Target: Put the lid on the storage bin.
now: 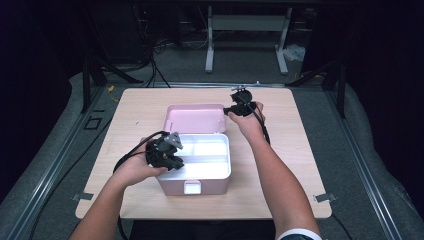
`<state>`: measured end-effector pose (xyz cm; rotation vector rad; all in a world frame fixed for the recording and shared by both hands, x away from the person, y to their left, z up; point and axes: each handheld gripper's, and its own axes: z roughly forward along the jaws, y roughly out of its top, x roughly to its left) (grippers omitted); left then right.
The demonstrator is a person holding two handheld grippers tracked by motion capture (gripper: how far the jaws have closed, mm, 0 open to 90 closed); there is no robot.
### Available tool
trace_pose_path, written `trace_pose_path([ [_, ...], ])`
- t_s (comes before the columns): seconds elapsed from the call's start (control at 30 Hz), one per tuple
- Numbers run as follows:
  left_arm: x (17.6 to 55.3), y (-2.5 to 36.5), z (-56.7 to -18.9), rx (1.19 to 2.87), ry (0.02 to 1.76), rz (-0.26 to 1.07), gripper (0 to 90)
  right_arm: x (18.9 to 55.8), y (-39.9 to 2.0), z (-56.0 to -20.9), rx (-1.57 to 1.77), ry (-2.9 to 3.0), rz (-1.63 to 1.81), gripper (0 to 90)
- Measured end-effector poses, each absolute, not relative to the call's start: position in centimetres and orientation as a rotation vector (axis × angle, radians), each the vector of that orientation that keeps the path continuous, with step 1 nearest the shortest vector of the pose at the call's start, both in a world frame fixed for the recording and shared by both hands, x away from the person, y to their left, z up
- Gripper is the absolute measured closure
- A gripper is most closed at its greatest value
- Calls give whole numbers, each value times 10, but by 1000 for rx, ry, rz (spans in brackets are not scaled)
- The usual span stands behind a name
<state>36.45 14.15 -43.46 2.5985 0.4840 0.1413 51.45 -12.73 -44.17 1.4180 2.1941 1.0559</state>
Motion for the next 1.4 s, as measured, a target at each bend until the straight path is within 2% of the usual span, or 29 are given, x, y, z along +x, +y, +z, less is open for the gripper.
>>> trace_pose_path([
  [0.3,364,142,-435,2594,479,138,800,533,-109,-455,1485,2217,966,658],
  [0.83,363,142,-435,2596,474,148,805,551,-102,-473,1554,2204,925,727],
  [1.17,363,142,-435,2592,481,147,807,549,-99,-467,1580,2191,889,767],
  [1.4,364,142,-435,2592,477,157,840,549,-98,-462,1578,2186,869,776],
])
